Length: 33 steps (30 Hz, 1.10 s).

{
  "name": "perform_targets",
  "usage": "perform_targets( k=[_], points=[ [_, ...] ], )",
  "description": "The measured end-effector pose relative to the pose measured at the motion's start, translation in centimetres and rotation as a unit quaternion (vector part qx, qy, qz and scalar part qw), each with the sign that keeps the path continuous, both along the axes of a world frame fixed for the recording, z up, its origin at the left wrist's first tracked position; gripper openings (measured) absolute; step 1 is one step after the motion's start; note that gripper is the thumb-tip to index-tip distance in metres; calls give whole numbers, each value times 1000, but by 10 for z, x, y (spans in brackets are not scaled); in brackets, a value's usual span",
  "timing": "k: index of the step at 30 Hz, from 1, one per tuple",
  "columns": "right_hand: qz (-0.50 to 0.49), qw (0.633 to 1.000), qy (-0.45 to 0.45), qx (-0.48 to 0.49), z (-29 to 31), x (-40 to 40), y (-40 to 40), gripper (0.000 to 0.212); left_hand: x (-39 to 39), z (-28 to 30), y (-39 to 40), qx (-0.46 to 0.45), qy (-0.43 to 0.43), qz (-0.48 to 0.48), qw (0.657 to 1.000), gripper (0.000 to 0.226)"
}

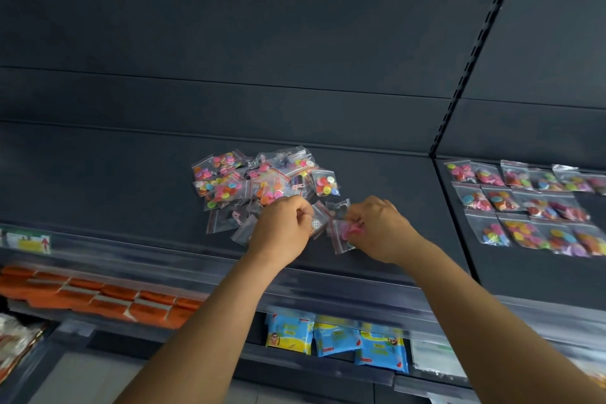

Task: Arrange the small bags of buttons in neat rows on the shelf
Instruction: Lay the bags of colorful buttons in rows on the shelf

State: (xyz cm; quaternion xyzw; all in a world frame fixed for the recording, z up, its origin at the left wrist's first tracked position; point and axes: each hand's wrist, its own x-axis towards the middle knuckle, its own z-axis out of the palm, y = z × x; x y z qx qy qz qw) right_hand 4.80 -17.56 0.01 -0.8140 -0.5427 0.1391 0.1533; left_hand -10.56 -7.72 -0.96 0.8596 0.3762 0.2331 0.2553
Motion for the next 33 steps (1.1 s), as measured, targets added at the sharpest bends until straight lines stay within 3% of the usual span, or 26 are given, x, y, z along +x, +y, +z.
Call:
perform_targets(
  k=[5, 12, 22, 28, 33],
  points=[
    [-87, 986, 108, 94, 6, 1, -14, 18, 12, 6, -5, -39, -39, 3, 999, 12],
    [-203, 925, 238, 215, 28, 32, -67, 22, 55, 25, -38, -93, -101, -32, 990, 9],
    [-311, 897, 220, 226, 31, 110, -164, 17, 147, 21, -131, -192, -104, -98, 971, 13],
    [-335, 914, 164, 160, 16, 142, -196, 20, 179, 6, -167, -203, -33, -89, 975, 5],
    [-309, 936, 137, 98, 5, 149, -204, 18, 191, -1, -181, -171, 17, -72, 982, 14]
  ],
)
